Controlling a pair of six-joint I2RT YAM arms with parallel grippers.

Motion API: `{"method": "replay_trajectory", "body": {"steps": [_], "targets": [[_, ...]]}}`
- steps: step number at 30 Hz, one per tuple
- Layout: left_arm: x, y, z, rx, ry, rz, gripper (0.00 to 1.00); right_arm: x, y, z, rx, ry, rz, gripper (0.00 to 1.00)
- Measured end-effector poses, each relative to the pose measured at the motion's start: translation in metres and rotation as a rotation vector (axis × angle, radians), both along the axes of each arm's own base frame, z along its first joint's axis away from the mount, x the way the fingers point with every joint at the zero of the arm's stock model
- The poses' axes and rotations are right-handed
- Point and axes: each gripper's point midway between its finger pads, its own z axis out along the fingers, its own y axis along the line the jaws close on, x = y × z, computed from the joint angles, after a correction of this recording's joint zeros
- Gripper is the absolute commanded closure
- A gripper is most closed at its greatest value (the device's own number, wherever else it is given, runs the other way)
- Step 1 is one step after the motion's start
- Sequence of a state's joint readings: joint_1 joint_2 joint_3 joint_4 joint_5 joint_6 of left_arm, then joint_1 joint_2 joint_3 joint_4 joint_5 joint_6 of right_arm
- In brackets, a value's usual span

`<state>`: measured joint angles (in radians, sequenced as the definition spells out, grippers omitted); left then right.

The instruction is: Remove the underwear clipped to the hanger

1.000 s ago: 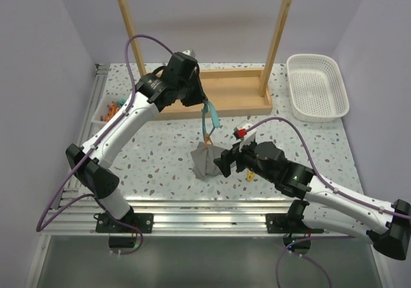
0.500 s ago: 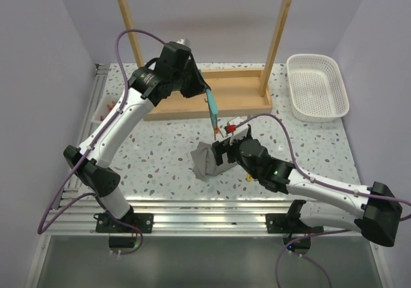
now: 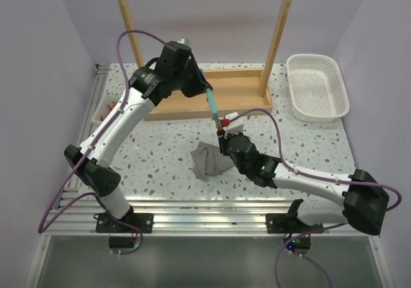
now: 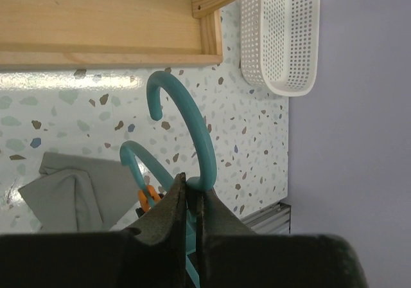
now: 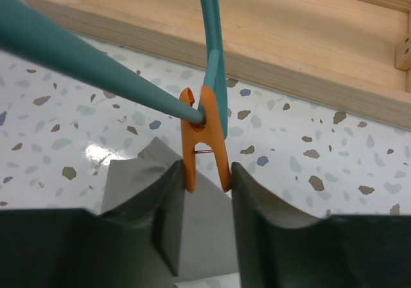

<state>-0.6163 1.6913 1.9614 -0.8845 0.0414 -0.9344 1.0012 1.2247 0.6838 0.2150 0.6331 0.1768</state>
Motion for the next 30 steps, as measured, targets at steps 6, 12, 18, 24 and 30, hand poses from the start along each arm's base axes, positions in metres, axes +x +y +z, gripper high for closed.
{"method": "replay_trajectory", "body": {"steps": [6,12,18,24,30], "targets": [[0.003,0.002,0.001,-0.003,-0.006,0.007,1.0,-0.003,0.006,-0.002,0.012,0.022,0.029,1.0],[0.009,0.011,-0.006,0.009,0.007,0.028,1.0,-0.019,0.011,0.009,0.051,0.051,0.122,1.0],[0.02,0.032,-0.022,0.039,0.033,0.08,1.0,-0.042,0.005,0.011,0.046,0.117,0.201,1.0],[0.02,0.046,-0.02,0.051,0.02,0.097,1.0,-0.058,-0.014,-0.041,-0.129,0.324,0.159,1.0],[0.009,0.055,-0.027,0.092,0.001,0.066,1.0,-0.083,-0.021,-0.079,-0.146,0.487,0.167,0.75]]}}
